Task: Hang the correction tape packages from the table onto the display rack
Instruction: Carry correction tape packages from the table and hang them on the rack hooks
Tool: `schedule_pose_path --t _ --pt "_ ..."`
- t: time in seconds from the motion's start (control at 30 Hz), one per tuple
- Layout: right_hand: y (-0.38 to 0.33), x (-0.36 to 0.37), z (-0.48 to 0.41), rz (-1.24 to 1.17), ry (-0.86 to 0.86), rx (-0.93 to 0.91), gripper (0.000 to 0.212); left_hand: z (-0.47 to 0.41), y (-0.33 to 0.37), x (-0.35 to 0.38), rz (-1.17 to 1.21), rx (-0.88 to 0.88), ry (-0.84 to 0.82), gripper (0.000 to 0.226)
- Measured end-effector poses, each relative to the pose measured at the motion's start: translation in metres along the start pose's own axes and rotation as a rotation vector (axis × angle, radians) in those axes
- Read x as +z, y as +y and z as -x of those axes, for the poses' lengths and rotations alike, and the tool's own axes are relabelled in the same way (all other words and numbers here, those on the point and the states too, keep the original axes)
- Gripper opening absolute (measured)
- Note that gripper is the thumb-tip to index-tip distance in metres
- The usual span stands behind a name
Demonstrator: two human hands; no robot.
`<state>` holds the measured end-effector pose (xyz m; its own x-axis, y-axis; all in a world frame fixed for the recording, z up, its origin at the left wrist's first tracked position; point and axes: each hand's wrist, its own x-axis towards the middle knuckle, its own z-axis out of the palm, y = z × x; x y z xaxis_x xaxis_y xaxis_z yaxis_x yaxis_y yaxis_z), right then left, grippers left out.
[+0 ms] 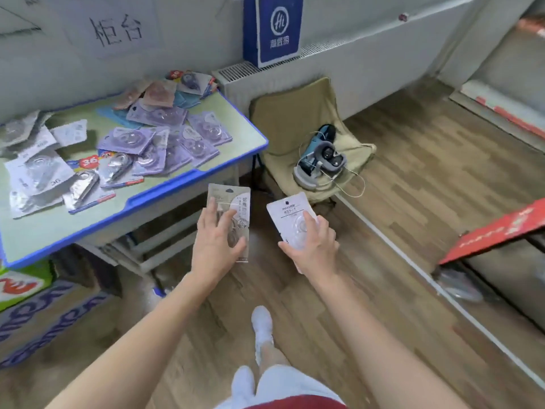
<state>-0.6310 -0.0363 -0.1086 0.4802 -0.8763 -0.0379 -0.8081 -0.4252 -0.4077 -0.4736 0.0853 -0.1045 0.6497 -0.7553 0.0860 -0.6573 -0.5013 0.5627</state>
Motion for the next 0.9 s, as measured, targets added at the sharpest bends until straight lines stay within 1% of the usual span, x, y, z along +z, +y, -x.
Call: schedule_pose_path --t 0.2,0.33,0.43,0.63,0.9 --pt "0.095 -0.041 0.073 -0.004 0.11 0.242 0.085 0.042 0.071 0.049 0.06 0.212 -0.139 0.06" --pt "0.162 -0.073 0.113 -0.029 0.187 0.433 0.084 0.067 0.136 0.086 0.113 0.36 -0.21 0.058" --pt "0.214 -0.095 0.142 -0.061 0.236 0.54 0.084 0.088 0.188 0.119 0.132 0.46 -0.26 0.059" --pt "0.335 -0.148 0.203 -0.058 0.283 0.693 0.086 0.149 0.305 0.198 0.139 0.565 -0.342 0.063" --pt "0.487 -0.232 0.267 -0.078 0.385 0.837 0.089 0.229 0.468 0.285 0.239 0.707 -0.406 0.065"
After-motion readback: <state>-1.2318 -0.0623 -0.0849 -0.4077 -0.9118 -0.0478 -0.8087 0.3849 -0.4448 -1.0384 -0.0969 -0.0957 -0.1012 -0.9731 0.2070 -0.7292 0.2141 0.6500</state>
